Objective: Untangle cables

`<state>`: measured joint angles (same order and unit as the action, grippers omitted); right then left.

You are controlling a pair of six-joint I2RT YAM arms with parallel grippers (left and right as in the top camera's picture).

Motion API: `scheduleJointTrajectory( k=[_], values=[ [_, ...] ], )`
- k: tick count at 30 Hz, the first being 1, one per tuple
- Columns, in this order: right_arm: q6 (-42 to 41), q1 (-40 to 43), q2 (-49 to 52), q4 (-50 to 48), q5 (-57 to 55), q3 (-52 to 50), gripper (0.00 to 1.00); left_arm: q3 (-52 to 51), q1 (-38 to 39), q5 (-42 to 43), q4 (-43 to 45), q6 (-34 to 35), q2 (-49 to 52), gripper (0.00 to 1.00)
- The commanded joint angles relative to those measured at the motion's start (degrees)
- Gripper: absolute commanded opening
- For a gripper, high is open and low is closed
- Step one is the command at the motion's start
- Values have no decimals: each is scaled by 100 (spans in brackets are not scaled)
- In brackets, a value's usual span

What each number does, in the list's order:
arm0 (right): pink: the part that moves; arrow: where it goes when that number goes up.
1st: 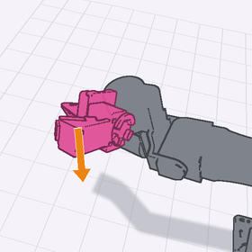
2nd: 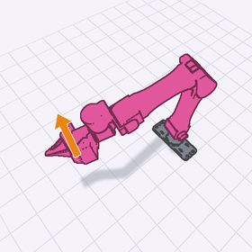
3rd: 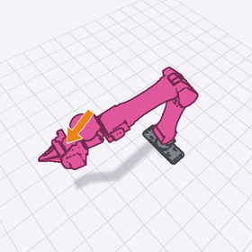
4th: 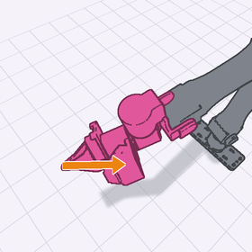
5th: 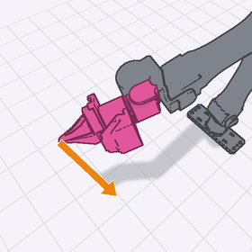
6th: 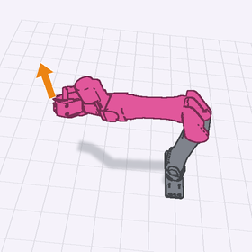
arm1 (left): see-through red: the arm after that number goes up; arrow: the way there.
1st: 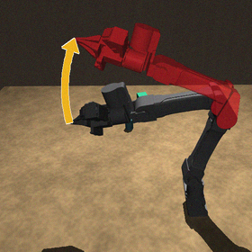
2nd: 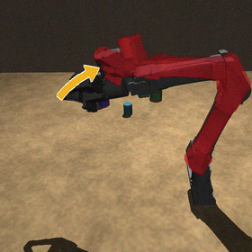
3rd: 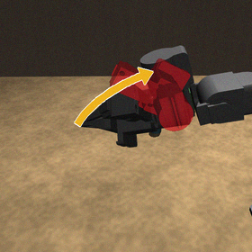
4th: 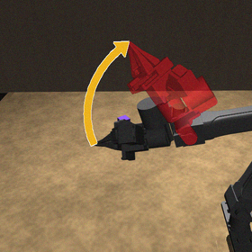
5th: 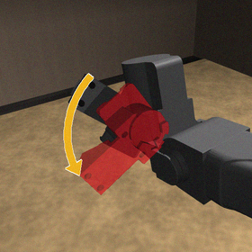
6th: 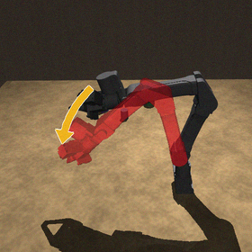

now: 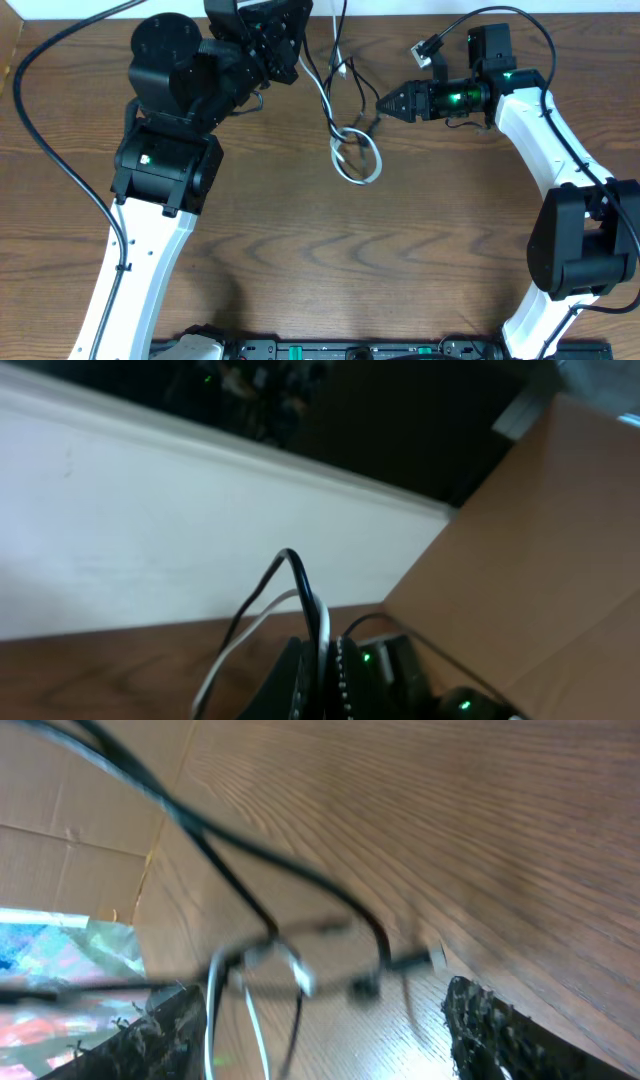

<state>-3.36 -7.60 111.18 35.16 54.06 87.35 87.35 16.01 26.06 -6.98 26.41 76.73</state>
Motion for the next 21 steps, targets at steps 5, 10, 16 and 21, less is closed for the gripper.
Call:
scheduleJointTrajectory(
  k=[5, 10, 16, 21],
  values=[
    [-363, -431, 63, -409, -162, 63, 73, 55, -9, 201, 284, 501, -17, 7],
    [-1591, -883, 155, -992, -925, 61, 77, 55, -9, 199, 350, 501, -17, 7],
    [-2109, -1384, 439, -1707, -1051, 61, 78, 55, -9, 199, 348, 498, -17, 8],
    [-2417, -1541, 520, -1517, -2118, 61, 74, 55, -9, 199, 345, 496, -17, 8]
  ],
)
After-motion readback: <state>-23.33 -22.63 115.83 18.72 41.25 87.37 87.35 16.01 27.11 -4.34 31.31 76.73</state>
